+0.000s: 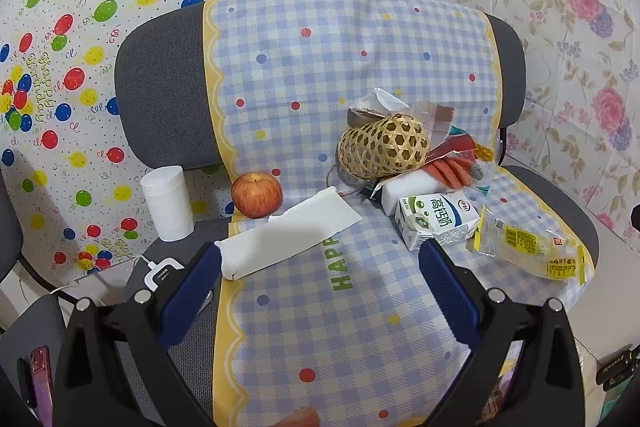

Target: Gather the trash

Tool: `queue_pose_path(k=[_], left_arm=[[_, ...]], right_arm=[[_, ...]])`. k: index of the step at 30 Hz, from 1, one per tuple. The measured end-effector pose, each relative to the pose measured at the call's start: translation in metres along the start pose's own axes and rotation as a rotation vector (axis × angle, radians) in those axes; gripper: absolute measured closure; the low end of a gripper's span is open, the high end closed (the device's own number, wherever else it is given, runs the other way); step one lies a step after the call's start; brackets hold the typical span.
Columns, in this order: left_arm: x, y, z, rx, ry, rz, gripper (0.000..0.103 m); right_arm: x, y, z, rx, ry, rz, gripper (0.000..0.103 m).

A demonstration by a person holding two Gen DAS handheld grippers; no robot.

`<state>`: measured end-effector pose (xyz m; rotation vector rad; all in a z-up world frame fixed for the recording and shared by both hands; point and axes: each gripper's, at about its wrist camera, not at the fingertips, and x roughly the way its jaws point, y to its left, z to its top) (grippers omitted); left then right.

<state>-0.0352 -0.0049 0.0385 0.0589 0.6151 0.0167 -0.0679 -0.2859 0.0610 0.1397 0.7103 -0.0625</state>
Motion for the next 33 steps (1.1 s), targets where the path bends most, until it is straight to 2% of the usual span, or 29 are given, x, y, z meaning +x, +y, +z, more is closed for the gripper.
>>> queue_pose_path(k=[33], left_arm=[[0.0037, 0.0009, -0.0009, 0.005, 0.008, -0.002, 0.007]], right_arm=[[0.0037, 0.0021, -0.0020, -0.004, 0.009, 0.000, 0.006]])
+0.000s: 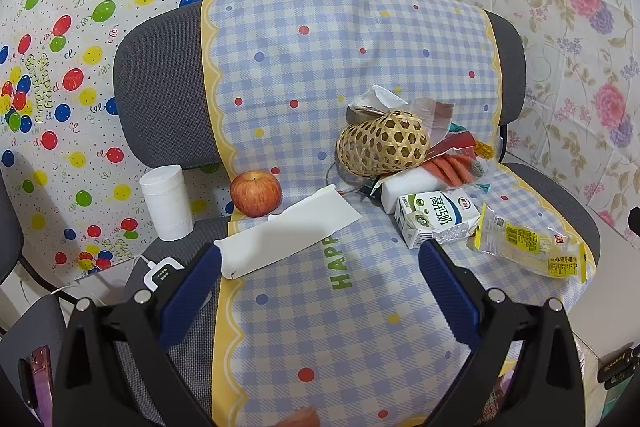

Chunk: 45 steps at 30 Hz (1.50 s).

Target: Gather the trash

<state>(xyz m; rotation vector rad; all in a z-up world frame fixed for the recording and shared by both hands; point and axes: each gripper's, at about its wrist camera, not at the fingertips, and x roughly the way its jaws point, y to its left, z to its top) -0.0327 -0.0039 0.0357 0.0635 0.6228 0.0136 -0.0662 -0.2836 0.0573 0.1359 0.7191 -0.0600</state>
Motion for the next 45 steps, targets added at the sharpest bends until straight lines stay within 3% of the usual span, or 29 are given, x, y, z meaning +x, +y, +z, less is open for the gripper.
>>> queue_pose_path(k=[30, 39, 45], left_arm=[[0.002, -0.001, 0.001, 0.003, 0.003, 0.005, 0.007], [0.028, 0.016, -0.005, -0.017, 0.037, 0.031, 0.007], [0.059, 0.026, -0.013, -0.007, 0.076, 0.048, 0.007]], right_arm=[[0.002, 0.001, -0.001, -0.008, 0.003, -0.004, 0.006], [0.020, 0.017, -0.004, -0.086, -0.056, 0.007, 0.006], [0.043, 0.021, 0.002, -0.065, -0.039, 0.016, 0.006]])
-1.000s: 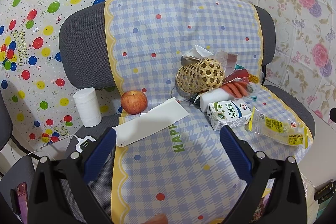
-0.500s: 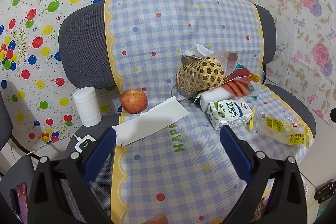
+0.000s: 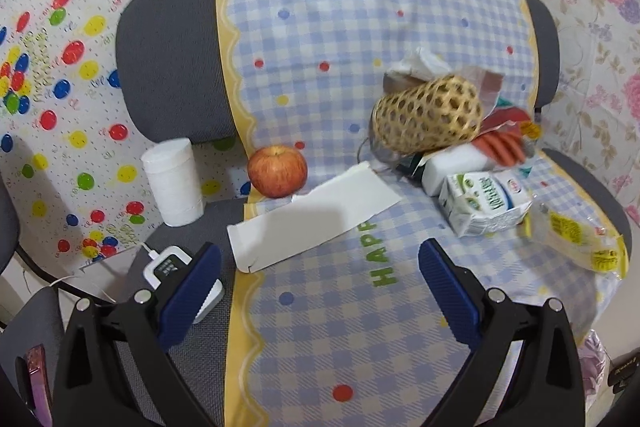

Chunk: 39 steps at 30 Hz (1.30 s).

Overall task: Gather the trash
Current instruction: 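Move the left tool toward the white paper strip beside the bamboo basket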

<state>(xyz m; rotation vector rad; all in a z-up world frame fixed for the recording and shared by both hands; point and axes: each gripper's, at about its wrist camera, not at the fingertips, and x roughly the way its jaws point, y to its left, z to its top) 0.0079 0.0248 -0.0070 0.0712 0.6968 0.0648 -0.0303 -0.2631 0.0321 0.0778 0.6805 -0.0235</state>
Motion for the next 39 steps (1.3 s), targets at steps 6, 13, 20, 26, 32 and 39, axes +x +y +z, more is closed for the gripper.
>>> queue_pose_path(k=[6, 13, 20, 26, 32, 39], left_arm=[[0.033, 0.009, -0.009, -0.015, 0.027, -0.012, 0.007], [0.066, 0.014, -0.006, -0.030, 0.047, 0.043, 0.011], [0.097, 0.011, -0.002, -0.036, 0.082, 0.055, 0.017], [0.114, 0.035, -0.001, -0.105, 0.107, 0.073, 0.027], [0.129, 0.072, 0.003, -0.189, 0.153, 0.131, 0.027], [0.155, 0.072, 0.006, -0.196, 0.247, 0.103, 0.027]], right_arm=[[0.025, 0.008, -0.001, -0.015, 0.023, 0.001, 0.006], [0.060, 0.010, -0.004, 0.012, 0.062, 0.011, 0.006], [0.076, 0.019, -0.005, 0.007, 0.060, 0.034, 0.006], [0.079, 0.029, -0.001, -0.016, 0.082, 0.032, 0.006], [0.085, 0.037, -0.003, -0.023, 0.092, 0.037, 0.006], [0.090, 0.035, -0.003, -0.024, 0.104, 0.041, 0.006]])
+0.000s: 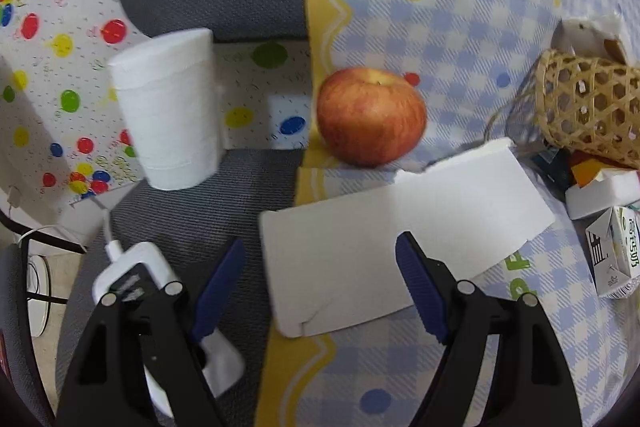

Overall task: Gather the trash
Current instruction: 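Move the left tool toward the white paper strip beside the bamboo basket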

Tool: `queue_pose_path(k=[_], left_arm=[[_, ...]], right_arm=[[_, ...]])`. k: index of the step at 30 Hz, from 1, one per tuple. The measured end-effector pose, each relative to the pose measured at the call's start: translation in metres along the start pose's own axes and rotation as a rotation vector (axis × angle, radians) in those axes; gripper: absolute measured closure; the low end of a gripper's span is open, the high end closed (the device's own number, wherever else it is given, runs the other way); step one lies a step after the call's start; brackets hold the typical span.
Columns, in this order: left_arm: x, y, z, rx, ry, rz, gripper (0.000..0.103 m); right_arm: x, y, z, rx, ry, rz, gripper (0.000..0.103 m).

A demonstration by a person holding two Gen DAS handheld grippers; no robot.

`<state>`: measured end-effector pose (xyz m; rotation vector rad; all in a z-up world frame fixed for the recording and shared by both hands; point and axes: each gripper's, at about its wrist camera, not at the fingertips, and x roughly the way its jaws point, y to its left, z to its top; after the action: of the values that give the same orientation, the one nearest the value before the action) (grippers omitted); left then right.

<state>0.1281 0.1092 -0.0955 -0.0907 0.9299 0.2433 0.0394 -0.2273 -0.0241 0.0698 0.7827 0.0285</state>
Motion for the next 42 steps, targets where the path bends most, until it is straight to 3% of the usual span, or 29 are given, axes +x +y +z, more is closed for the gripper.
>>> queue_pose_path(k=[2, 6, 9, 10, 14, 20, 24, 25, 28, 29, 38, 42], left_arm=[[0.011, -0.005, 0.000, 0.013, 0.051, -0.029, 0.027], [0.012, -0.010, -0.003, 0.027, 0.058, -0.052, 0.028], [0.004, -0.020, -0.007, 0.065, 0.031, -0.027, 0.061], [0.000, -0.022, -0.009, 0.070, 0.022, -0.043, 0.081], [-0.032, -0.025, -0.032, 0.077, -0.072, -0.115, 0.103], [-0.074, -0.022, -0.072, 0.065, -0.122, -0.241, 0.103], [-0.088, -0.035, -0.090, 0.148, -0.112, -0.230, 0.103], [-0.089, -0.040, -0.091, 0.181, -0.115, -0.207, 0.097], [-0.088, -0.049, -0.089, 0.232, -0.128, -0.181, 0.050], [-0.091, -0.050, -0.093, 0.243, -0.139, -0.183, 0.047], [-0.083, -0.076, -0.105, 0.387, -0.115, -0.141, 0.047], [-0.078, -0.062, -0.095, 0.303, -0.079, -0.190, 0.042]], right_arm=[[-0.001, -0.004, 0.000, 0.009, -0.001, 0.000, 0.006], [-0.003, -0.011, -0.003, 0.020, 0.001, 0.001, 0.006], [-0.006, -0.015, -0.007, 0.023, 0.005, 0.003, 0.006], [-0.007, -0.016, -0.008, 0.025, 0.005, 0.005, 0.006], [-0.015, -0.020, -0.015, 0.021, 0.000, 0.007, 0.006], [-0.021, -0.029, -0.026, 0.035, 0.010, 0.007, 0.006], [-0.023, -0.033, -0.034, 0.040, 0.016, 0.007, 0.006], [-0.024, -0.033, -0.036, 0.042, 0.020, 0.008, 0.006], [-0.026, -0.034, -0.038, 0.050, 0.022, 0.022, 0.006], [-0.028, -0.034, -0.039, 0.048, 0.022, 0.025, 0.006], [-0.027, -0.032, -0.041, 0.046, 0.028, 0.032, 0.006], [-0.025, -0.028, -0.041, 0.038, 0.035, 0.037, 0.006]])
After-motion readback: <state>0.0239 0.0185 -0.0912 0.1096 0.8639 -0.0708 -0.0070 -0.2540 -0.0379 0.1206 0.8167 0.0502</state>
